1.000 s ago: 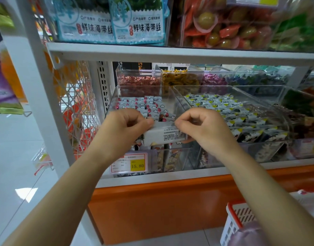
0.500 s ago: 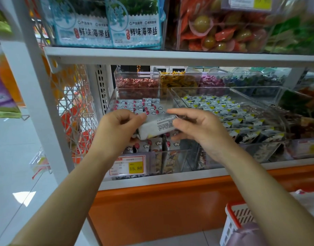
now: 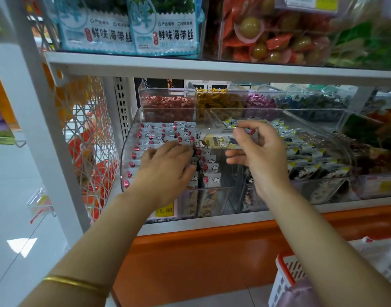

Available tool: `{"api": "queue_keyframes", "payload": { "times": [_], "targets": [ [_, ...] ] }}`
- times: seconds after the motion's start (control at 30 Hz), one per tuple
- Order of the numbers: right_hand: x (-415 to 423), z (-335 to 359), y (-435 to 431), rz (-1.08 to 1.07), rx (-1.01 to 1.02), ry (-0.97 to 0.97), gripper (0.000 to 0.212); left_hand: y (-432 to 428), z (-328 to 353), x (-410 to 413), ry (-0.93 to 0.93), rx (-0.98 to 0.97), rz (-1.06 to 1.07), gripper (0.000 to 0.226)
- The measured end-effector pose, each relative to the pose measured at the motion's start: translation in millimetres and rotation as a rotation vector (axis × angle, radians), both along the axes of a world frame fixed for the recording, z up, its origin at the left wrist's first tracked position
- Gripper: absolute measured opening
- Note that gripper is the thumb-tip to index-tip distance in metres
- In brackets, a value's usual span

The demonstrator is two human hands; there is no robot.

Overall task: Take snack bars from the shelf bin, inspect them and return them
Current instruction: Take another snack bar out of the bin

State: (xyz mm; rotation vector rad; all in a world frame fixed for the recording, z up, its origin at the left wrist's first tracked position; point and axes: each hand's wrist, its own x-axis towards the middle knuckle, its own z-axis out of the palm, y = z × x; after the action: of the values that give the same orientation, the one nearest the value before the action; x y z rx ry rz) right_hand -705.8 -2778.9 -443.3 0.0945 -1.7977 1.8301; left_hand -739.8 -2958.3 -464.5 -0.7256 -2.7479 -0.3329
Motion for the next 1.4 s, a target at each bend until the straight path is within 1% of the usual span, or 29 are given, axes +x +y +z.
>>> {"api": "queue_keyframes", "payload": {
  "times": [0.07, 0.17, 0.3, 0.4, 0.53, 0.6, 0.7, 0.77, 0.83, 0.87, 0.93, 1.0, 1.07, 1.13, 1.2, 1.27, 1.33, 1.4],
  "targets": [
    [0.1, -0.1, -1.1, 0.037, 0.012, -0.019, 0.024, 2.1, -6.1, -1.7, -0.017, -0.112, 0.001, 0.051],
    [0.0, -1.1, -1.3, 0.068, 0.058, -0.04, 0.027, 2.2, -9.2, -2.8, -0.03, -0.178, 0.009, 0.052],
    [-1.1, -2.2, -1.0, -0.016, 0.226, -0.031, 0.031, 1.7, -5.4, 0.7, -0.004, -0.153, -0.012, 0.046],
    [-3.9, -0.5, -2.0, -0.05, 0.339, -0.006, 0.029, 0.1, 0.7, 5.0, 0.008, -0.084, -0.021, 0.037],
    [-13.8, 5.2, -8.8, -0.082, 0.621, 0.018, 0.027, -5.5, 6.4, 11.7, -0.012, -0.02, -0.045, 0.032],
    [-21.5, 8.3, -14.0, -0.057, 0.797, 0.023, 0.035, -8.0, 8.1, 13.6, -0.036, 0.01, -0.053, 0.032],
    [-34.5, 10.9, -21.4, -0.046, 1.083, -0.032, 0.048, -9.9, 9.3, 14.3, -0.061, 0.06, -0.084, 0.031],
    [-41.1, 11.5, -26.4, -0.03, 1.173, -0.066, 0.05, -9.9, 9.9, 15.4, -0.094, 0.098, -0.111, 0.029],
    [-45.4, 11.5, -32.1, 0.004, 1.258, -0.11, 0.045, -10.0, 10.5, 16.7, -0.131, 0.138, -0.133, 0.029],
    [-46.9, 11.4, -34.8, 0.045, 1.317, -0.133, 0.037, -10.8, 11.5, 16.9, -0.141, 0.178, -0.144, 0.029],
    [-49.5, 10.1, -38.4, 0.138, 1.497, -0.184, 0.014, -13.9, 15.8, 16.8, -0.138, 0.29, -0.152, 0.026],
    [-52.3, 8.6, -38.4, 0.168, 1.637, -0.237, 0.014, -17.0, 20.8, 15.5, -0.123, 0.369, -0.107, 0.028],
    [-55.8, 7.0, -36.5, 0.181, 1.647, -0.271, 0.023, -19.7, 21.8, 12.2, -0.11, 0.37, -0.022, 0.035],
    [-58.9, 7.4, -35.1, 0.194, 1.599, -0.279, 0.031, -21.1, 19.7, 9.4, -0.1, 0.34, 0.039, 0.043],
    [-61.2, 9.9, -34.0, 0.174, 1.483, -0.257, 0.034, -21.3, 18.5, 8.5, -0.106, 0.333, 0.053, 0.047],
    [-65.3, 12.5, -33.7, 0.108, 1.382, -0.203, 0.035, -22.0, 19.3, 8.5, -0.104, 0.339, 0.066, 0.048],
    [-71.3, 15.1, -36.6, 0.049, 1.324, -0.176, 0.039, -22.5, 21.5, 8.6, -0.102, 0.356, 0.082, 0.048],
    [-78.4, 16.8, -41.3, 0.026, 1.29, -0.189, 0.039, -22.5, 23.2, 8.9, -0.112, 0.362, 0.089, 0.049]
  ]
}}
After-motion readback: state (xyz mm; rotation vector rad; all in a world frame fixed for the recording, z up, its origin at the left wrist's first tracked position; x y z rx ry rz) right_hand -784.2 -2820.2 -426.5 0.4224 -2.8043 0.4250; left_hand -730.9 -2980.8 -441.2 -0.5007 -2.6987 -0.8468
